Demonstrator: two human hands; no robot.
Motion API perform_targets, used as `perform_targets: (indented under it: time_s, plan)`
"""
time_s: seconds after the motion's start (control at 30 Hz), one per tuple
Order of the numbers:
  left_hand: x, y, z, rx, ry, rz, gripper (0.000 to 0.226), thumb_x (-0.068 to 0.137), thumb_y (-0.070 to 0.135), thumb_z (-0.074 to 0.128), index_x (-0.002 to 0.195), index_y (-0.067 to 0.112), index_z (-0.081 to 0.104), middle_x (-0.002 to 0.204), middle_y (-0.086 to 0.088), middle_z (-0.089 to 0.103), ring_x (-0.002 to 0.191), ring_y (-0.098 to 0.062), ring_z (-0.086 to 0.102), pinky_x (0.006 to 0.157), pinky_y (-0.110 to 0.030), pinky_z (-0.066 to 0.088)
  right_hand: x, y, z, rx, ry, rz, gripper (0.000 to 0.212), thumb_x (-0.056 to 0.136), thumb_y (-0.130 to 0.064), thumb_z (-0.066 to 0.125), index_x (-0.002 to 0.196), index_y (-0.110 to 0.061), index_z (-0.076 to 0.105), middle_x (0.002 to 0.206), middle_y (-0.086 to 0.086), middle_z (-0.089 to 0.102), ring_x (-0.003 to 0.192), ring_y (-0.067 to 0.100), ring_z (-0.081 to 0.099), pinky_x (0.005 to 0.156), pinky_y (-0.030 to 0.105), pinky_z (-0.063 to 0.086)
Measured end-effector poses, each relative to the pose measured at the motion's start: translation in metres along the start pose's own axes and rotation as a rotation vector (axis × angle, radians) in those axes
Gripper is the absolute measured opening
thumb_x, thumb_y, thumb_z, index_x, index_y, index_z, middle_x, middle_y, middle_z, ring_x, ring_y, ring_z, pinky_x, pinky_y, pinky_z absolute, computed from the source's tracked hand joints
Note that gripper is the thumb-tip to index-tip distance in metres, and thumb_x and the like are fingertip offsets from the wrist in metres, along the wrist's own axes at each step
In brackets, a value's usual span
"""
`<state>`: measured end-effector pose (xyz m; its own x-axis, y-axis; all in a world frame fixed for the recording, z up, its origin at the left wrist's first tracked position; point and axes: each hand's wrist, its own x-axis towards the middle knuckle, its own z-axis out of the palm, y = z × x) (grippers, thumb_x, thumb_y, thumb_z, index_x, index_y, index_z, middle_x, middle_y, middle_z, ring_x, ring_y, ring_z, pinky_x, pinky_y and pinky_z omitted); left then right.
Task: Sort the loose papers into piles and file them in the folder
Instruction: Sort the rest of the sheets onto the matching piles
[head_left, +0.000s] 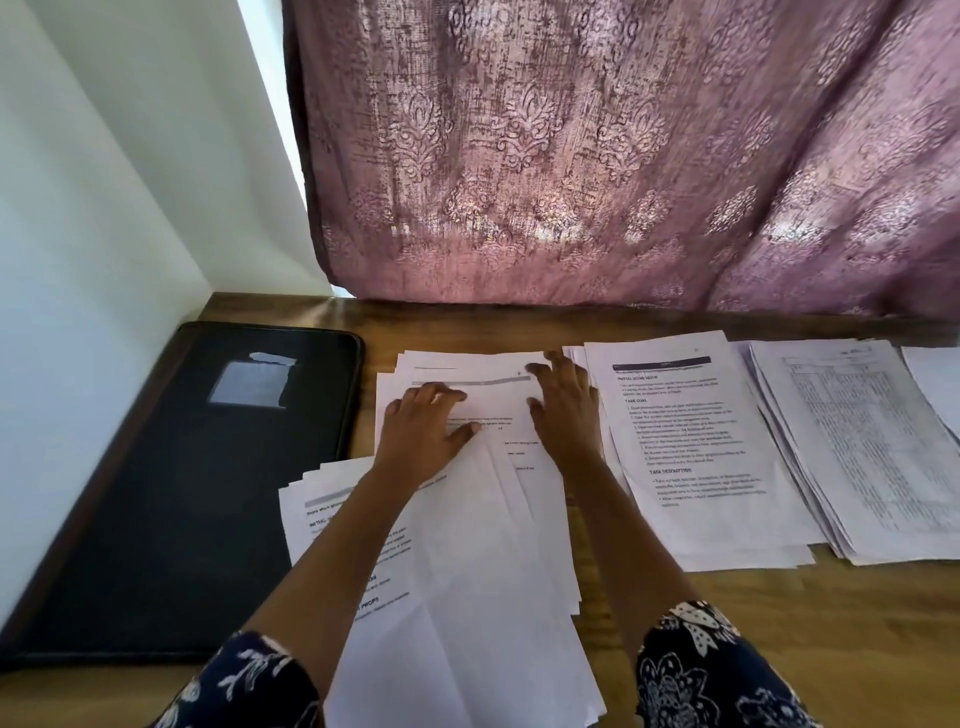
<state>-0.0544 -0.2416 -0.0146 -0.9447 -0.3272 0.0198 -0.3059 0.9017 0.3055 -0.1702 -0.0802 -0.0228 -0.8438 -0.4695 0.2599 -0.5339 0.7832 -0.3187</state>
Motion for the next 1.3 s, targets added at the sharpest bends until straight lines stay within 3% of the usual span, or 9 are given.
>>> perform_targets:
  time_s: [0.1,0.33,0.53,0.7,0.8,0.9,1.03,1.1,1.3]
  plan:
    - [0.013,0.007,0.015,0.016,-0.079,0.060,0.053,0.096,0.050,0.045,0.143,0.027,0.041,0.156,0.000,0.030,0.143,-0.023,0.027,0.117,-0.045,0.019,0.005,0.000,0.005,-0.012,-0.151,-0.024,0.043,0.096,-0.023,0.054,0.137,-0.017,0.048,0.152,0.004,0.035,0.140,0.024,0.031,0.111,0.043,0.029]
    - [0.018,0.001,0.033,-0.096,0.152,0.055,0.037,0.094,0.036,0.053,0.128,0.022,0.058,0.138,-0.001,0.053,0.129,-0.023,0.046,0.109,-0.044,0.030,-0.005,0.006,0.015,0.122,-0.252,-0.018,0.059,0.100,-0.032,0.044,0.151,-0.013,0.022,0.155,0.010,0.029,0.144,0.024,0.023,0.118,0.036,0.014]
    - [0.022,-0.002,0.040,-0.097,0.165,0.063,0.038,0.094,0.042,0.051,0.126,0.022,0.058,0.137,-0.001,0.055,0.127,-0.023,0.048,0.109,-0.044,0.031,-0.009,0.007,0.022,0.194,-0.118,-0.001,0.053,0.094,-0.036,0.056,0.141,-0.016,0.043,0.136,0.010,0.053,0.124,0.027,0.051,0.103,0.040,0.042]
    - [0.019,-0.002,0.040,-0.208,0.165,0.021,0.061,0.094,0.060,0.025,0.144,0.027,0.040,0.147,0.001,0.045,0.136,-0.023,0.041,0.114,-0.047,0.024,-0.025,0.007,0.021,0.182,0.172,-0.128,0.054,0.086,-0.027,0.070,0.134,-0.010,0.050,0.123,0.015,0.063,0.106,0.030,0.064,0.086,0.043,0.052]
    - [0.018,-0.004,0.039,-0.337,0.186,0.062,0.068,0.093,0.066,0.008,0.152,0.033,0.017,0.159,0.005,0.023,0.146,-0.017,0.021,0.118,-0.043,0.014,-0.024,0.009,0.025,0.172,0.120,-0.383,0.042,0.099,-0.031,0.045,0.135,-0.010,0.050,0.121,0.006,0.066,0.110,0.025,0.062,0.100,0.044,0.043]
    - [0.018,-0.006,0.038,-0.370,0.179,0.116,0.068,0.093,0.065,0.006,0.150,0.033,0.022,0.160,0.007,0.017,0.148,-0.013,0.011,0.119,-0.039,0.010,-0.023,0.013,0.025,0.235,0.000,-0.506,0.052,0.101,-0.042,0.029,0.110,-0.009,0.068,0.110,0.004,0.071,0.100,0.020,0.067,0.108,0.039,0.038]
    - [0.022,-0.008,0.042,-0.207,0.056,0.101,0.067,0.092,0.063,0.017,0.147,0.030,0.036,0.158,0.009,0.023,0.148,-0.014,0.013,0.120,-0.040,0.008,-0.020,0.015,0.019,0.601,-0.019,-0.223,0.030,0.098,-0.028,0.046,0.107,-0.008,0.068,0.100,0.004,0.073,0.089,0.018,0.069,0.085,0.036,0.055]
    - [0.023,-0.009,0.044,-0.152,0.028,0.101,0.064,0.092,0.059,0.024,0.148,0.030,0.034,0.157,0.010,0.025,0.148,-0.014,0.014,0.117,-0.033,0.004,-0.016,0.016,0.013,0.681,-0.064,-0.047,0.024,0.097,-0.022,0.052,0.115,-0.012,0.064,0.112,-0.001,0.068,0.101,0.017,0.065,0.091,0.029,0.052]
    - [0.023,-0.008,0.042,-0.166,0.026,0.073,0.063,0.091,0.055,0.027,0.148,0.029,0.035,0.156,0.008,0.029,0.147,-0.013,0.017,0.116,-0.030,0.002,-0.002,0.010,0.018,0.382,-0.301,0.012,0.055,0.097,-0.025,0.054,0.147,-0.014,0.033,0.152,0.003,0.036,0.138,0.020,0.035,0.109,0.024,0.024]
